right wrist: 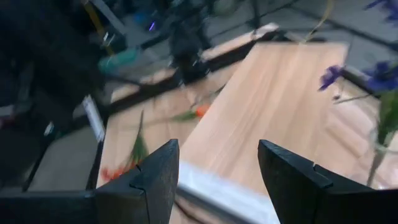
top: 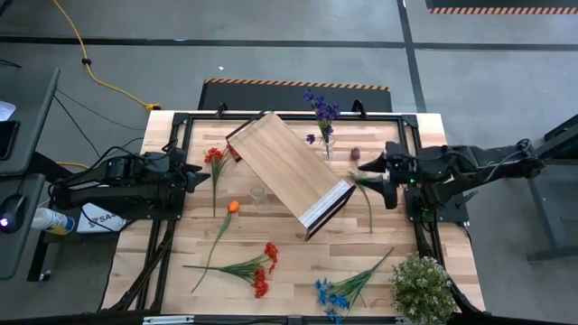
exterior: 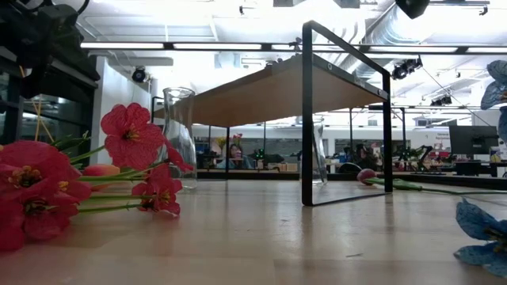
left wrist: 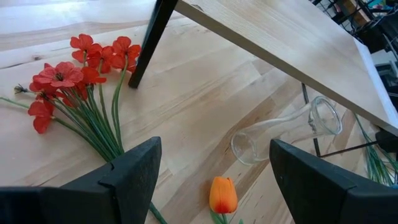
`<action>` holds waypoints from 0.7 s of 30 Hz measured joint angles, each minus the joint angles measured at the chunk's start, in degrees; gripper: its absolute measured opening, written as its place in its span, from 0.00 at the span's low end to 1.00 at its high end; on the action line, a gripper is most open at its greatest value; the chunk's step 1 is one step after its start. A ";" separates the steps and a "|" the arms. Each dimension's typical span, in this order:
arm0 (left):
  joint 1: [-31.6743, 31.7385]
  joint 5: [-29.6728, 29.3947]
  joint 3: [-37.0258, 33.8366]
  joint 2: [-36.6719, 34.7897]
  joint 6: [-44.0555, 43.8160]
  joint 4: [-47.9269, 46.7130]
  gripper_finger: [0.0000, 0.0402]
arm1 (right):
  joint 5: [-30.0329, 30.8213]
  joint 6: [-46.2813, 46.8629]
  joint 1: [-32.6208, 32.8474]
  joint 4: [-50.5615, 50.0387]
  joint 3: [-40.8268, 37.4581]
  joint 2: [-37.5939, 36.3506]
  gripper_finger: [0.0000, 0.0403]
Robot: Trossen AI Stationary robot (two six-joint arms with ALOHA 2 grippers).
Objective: Pick and place flowers into a vace then onto a shelf
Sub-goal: Put the blue flowers into the top transparent vase
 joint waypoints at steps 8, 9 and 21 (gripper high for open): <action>0.01 0.04 0.00 0.00 0.00 0.00 0.83 | -8.51 -0.06 0.00 -12.78 0.00 0.07 0.52; 0.01 0.04 0.00 -0.01 0.00 0.07 0.83 | -9.41 -0.08 0.00 -13.77 0.00 0.09 0.52; 0.00 0.33 0.00 -0.02 -0.02 0.16 0.83 | -22.64 -6.92 -0.02 -22.00 0.00 0.69 0.52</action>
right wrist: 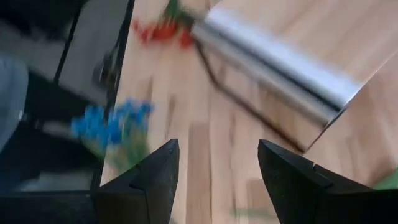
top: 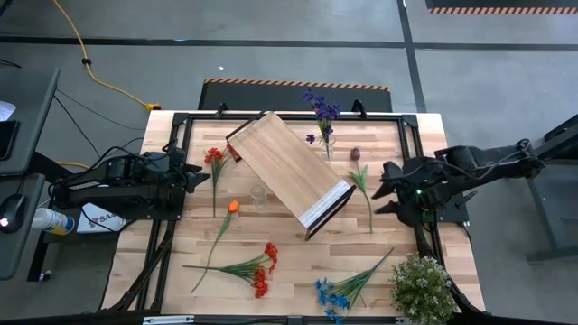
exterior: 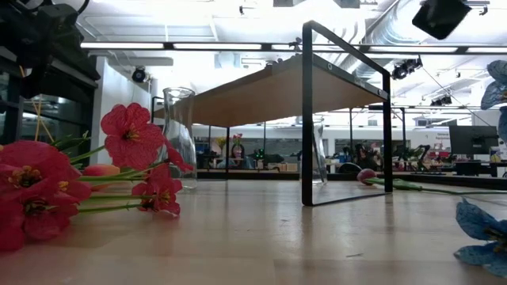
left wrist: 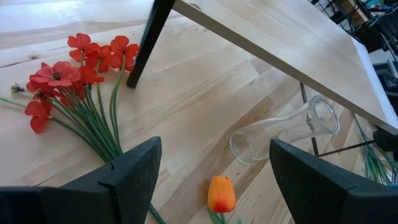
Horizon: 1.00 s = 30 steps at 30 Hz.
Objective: Pick and place flowers into a vace then onto a shelf
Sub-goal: Put the blue flowers into the top transparent vase
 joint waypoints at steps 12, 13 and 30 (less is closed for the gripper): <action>0.00 -0.11 0.00 0.02 0.00 0.00 0.83 | -7.37 -18.21 0.02 -10.86 0.00 6.40 0.52; 0.00 -0.13 0.00 0.00 0.00 0.00 0.83 | -6.95 -20.00 0.01 -11.08 0.00 7.32 0.52; 0.00 -0.31 0.00 0.02 0.02 0.00 0.83 | -9.17 -31.12 3.51 -10.89 0.00 21.05 0.52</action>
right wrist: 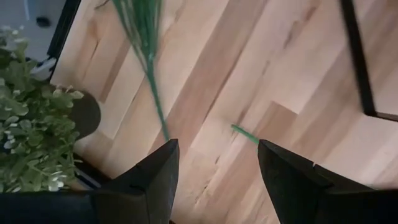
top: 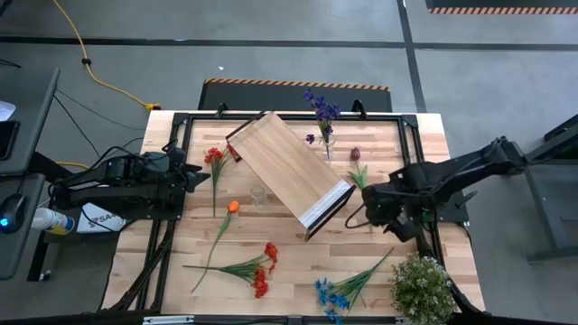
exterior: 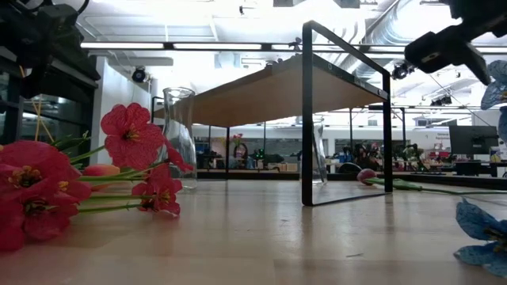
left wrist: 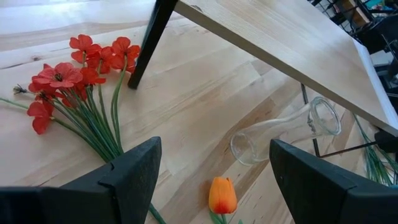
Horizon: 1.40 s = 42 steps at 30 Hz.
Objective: Pick and place flowers into a vace then onto a shelf
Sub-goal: Put the blue flowers into the top transparent vase
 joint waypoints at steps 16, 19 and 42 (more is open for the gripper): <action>0.02 0.03 0.00 0.00 0.00 0.00 0.83 | 4.02 0.46 12.39 7.62 0.00 3.83 0.52; 0.01 0.05 0.00 0.00 0.00 0.00 0.83 | 3.90 0.46 13.77 7.74 0.00 5.66 0.52; 0.02 0.23 0.00 0.00 0.00 0.00 0.83 | 0.89 1.01 19.39 19.69 0.00 15.46 0.52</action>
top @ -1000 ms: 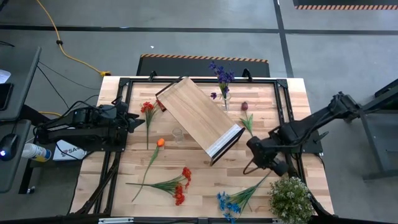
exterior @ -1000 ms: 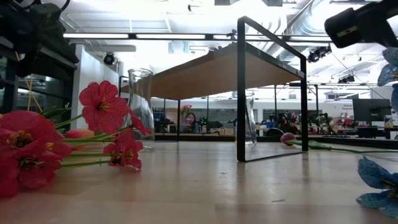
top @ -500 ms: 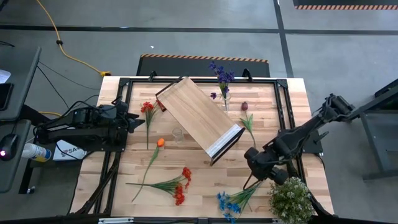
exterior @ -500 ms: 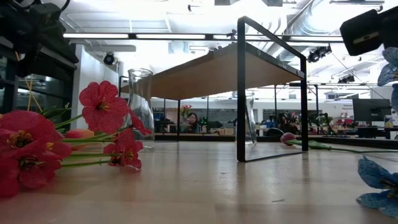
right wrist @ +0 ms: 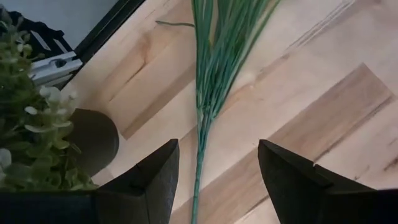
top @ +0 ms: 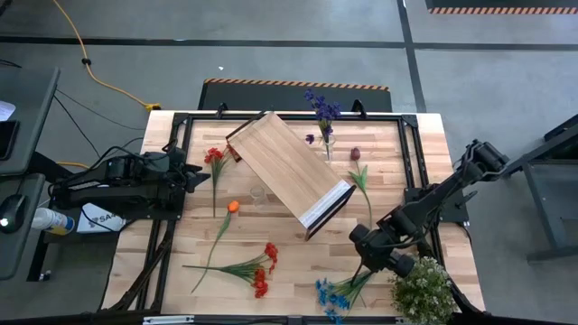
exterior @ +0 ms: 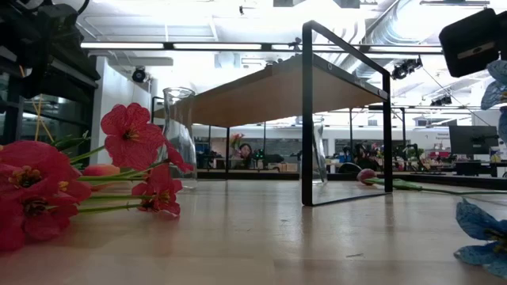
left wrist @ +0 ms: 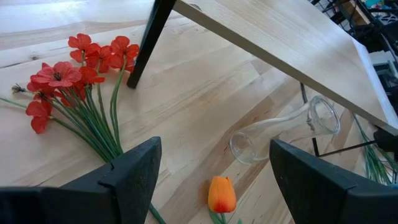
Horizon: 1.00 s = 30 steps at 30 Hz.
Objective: Pick and place flowers into a vace then onto a shelf
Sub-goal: Put the blue flowers into the top transparent vase
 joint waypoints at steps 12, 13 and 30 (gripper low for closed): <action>0.00 -0.02 0.00 -0.01 0.00 -0.01 0.83 | -0.89 -0.52 -0.02 1.24 0.00 0.22 0.52; 0.00 -0.02 0.00 -0.02 0.00 0.00 0.83 | -0.89 -0.52 -0.02 1.25 0.00 0.22 0.52; 0.00 -0.07 0.00 -0.01 0.00 -0.01 0.83 | -1.44 -0.37 -0.07 3.73 0.00 4.20 0.52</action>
